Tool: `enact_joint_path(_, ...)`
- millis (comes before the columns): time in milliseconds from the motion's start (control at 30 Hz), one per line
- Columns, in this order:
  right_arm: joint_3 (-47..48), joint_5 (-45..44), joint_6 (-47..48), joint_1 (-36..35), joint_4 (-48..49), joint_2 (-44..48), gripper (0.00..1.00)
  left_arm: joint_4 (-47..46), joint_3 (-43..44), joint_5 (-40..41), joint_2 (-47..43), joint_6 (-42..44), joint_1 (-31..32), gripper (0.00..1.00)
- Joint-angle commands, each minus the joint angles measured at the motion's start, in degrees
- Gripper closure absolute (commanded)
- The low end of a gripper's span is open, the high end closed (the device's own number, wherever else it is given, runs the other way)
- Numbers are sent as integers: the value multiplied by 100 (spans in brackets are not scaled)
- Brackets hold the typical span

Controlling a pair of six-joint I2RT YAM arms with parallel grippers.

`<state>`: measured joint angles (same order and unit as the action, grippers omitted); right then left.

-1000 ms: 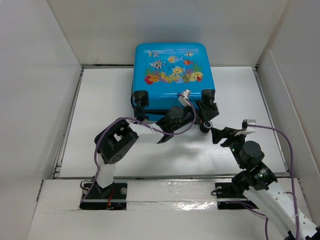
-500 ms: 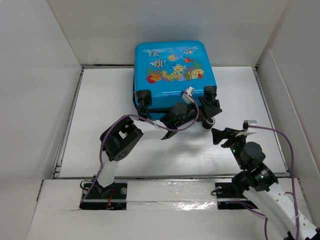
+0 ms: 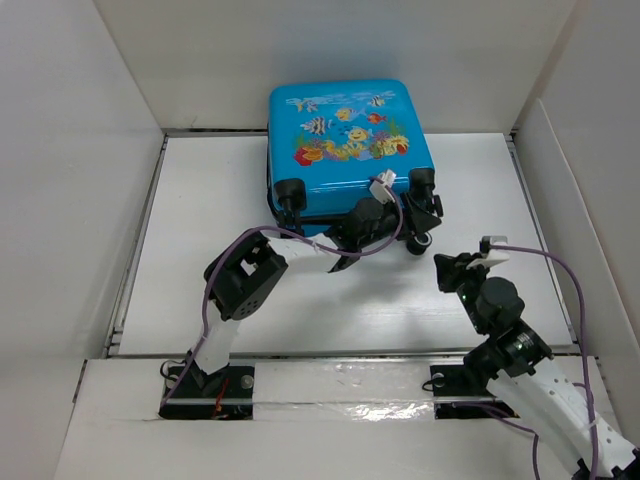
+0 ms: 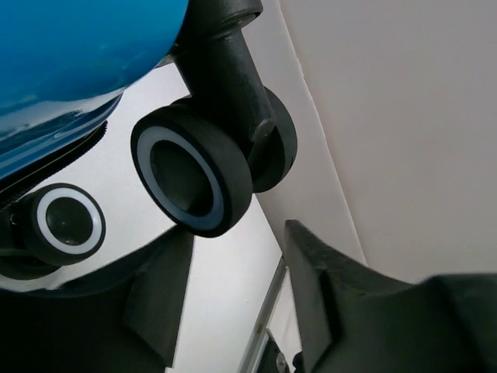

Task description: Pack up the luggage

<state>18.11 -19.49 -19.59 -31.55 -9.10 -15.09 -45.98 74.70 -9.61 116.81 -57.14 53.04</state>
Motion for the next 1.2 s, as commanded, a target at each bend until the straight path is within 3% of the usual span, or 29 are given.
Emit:
enact_joint_path(0,360,128,219,35,418,-327,87,-26,-26,363,-177,-69,-373,55)
enact_joint_path(100,404,8,237,35,453,-556,81,62,63,345,-133,-7,-426,69)
enact_joint_path(133,395,-98,254,35,506,-565,69,54,63,284,-133,-7,-426,68)
enact_joint_path(167,456,-239,289,35,506,-556,60,28,37,240,-133,45,-426,50)
enact_joint_path(233,579,-591,517,35,672,-617,41,71,1,161,-185,150,-426,25)
enact_joint_path(267,850,-644,596,35,699,-809,39,89,-103,170,-220,221,-426,7)
enact_joint_path(300,1009,-644,771,165,786,-968,39,71,-183,152,-308,265,-426,1)
enact_joint_path(367,1316,-548,957,315,849,-1554,74,80,-376,134,-396,405,-426,1)
enact_joint_path(433,1826,-233,1115,761,1130,-2022,100,63,-491,135,-554,502,-478,1)
enact_joint_path(500,2334,598,1168,1158,1113,-2574,100,132,-614,135,-694,634,-478,1)
enact_joint_path(567,2486,1050,1125,1738,1287,-2761,88,159,-745,99,-791,731,-478,1)
enact_joint_path(600,2513,1531,1020,1940,1593,-2919,76,194,-789,82,-896,827,-531,1)
enact_joint_path(633,2600,1814,967,2151,1674,-3051,53,194,-842,64,-958,880,-531,1)
enact_joint_path(667,2697,2226,923,2545,1684,-3200,44,194,-964,82,-1037,985,-531,1)
enact_joint_path(733,2838,3229,818,2820,1728,-3752,31,212,-1036,117,-1213,1108,-531,1)
enact_joint_path(833,2900,4170,791,3066,1921,-4176,28,387,-931,178,-1310,1363,-531,1)
enact_joint_path(900,2743,4356,808,3119,2148,-4318,32,466,-825,213,-1354,1486,-531,4)
enact_joint_path(1033,2303,4408,405,3453,2878,-4423,87,590,-606,214,-1354,1627,-531,7)
enact_joint_path(1167,2101,4647,132,3813,3292,-4634,93,677,-299,214,-1311,1768,-531,17)
